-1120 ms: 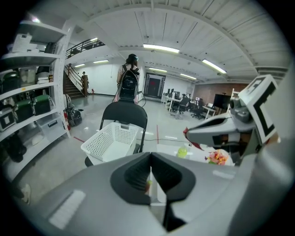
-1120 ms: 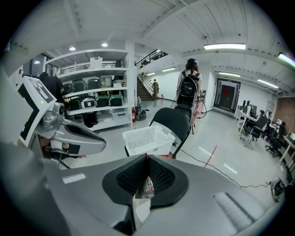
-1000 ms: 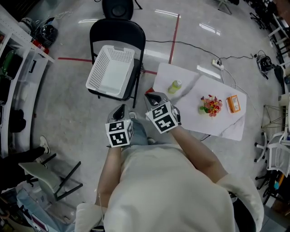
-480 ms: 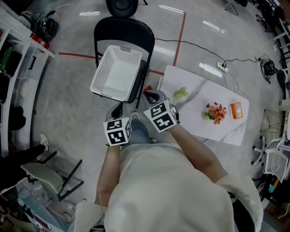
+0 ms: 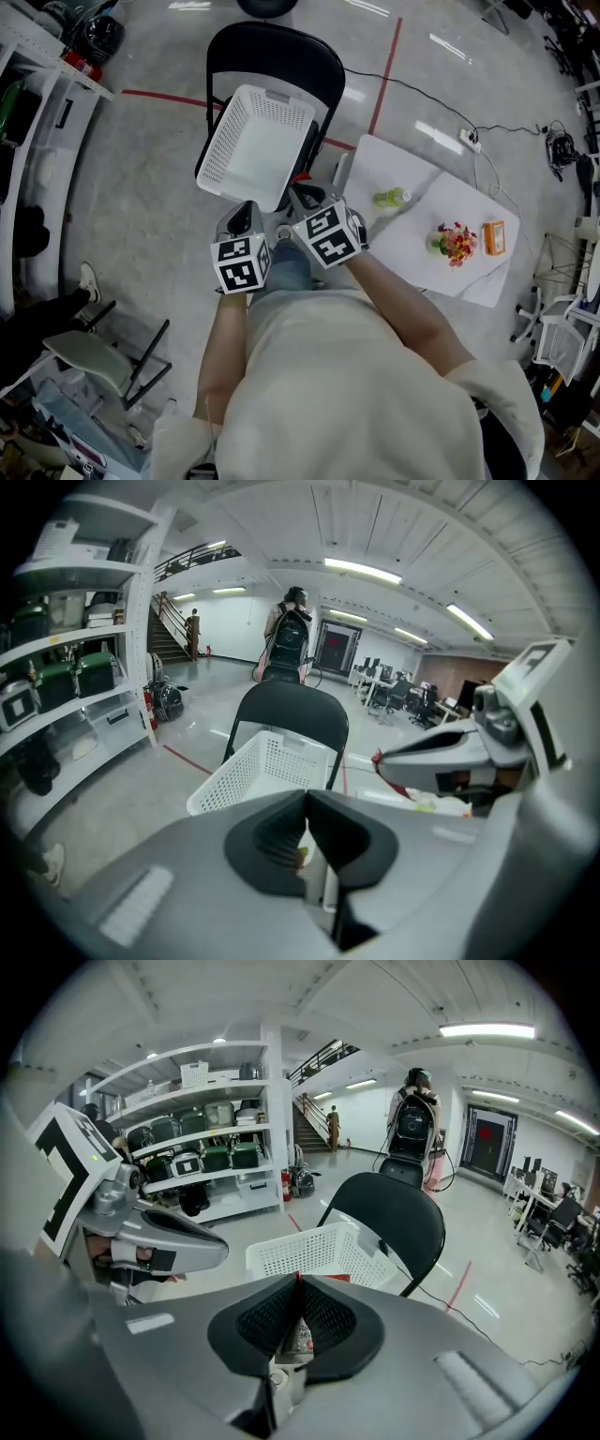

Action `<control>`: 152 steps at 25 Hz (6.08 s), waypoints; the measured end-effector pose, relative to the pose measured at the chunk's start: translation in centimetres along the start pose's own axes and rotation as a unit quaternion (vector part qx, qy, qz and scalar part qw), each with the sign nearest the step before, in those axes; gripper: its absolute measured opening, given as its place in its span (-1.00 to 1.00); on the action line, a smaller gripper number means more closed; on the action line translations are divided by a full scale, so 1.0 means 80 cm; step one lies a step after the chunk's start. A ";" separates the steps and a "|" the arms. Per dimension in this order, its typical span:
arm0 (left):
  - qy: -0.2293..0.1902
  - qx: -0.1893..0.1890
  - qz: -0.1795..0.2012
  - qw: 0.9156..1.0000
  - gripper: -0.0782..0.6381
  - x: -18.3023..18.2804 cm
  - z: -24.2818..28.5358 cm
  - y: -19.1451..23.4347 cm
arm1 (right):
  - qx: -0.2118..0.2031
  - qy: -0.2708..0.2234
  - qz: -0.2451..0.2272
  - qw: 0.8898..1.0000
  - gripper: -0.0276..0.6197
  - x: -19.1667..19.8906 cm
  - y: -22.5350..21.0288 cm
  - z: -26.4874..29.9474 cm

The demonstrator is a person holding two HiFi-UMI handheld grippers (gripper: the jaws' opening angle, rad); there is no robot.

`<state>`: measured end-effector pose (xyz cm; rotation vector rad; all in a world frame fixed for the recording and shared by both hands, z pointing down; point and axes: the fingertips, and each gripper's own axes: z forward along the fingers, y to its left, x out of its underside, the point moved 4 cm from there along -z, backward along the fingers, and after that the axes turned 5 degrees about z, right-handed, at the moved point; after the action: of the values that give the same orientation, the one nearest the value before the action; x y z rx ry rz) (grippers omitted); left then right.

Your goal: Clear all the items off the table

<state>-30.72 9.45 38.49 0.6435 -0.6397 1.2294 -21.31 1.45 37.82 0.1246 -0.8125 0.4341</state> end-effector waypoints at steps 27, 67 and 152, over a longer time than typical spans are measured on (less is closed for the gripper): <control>0.053 -0.010 -0.043 0.998 -0.76 0.010 0.094 0.106 | -0.032 0.078 0.001 0.996 -0.87 -0.012 0.000 0.164; 0.078 -0.004 -0.064 0.995 -0.76 0.025 0.172 0.145 | -0.047 0.135 0.014 0.990 -0.64 0.014 0.004 0.252; 0.109 0.254 0.186 0.943 -0.76 0.003 0.173 -0.152 | 0.241 0.043 0.310 0.919 -0.91 0.186 -0.143 -0.027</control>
<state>-20.17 -3.24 46.59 0.8188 -0.2559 1.8199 -6.03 -3.42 47.75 0.3051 -0.6309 1.2333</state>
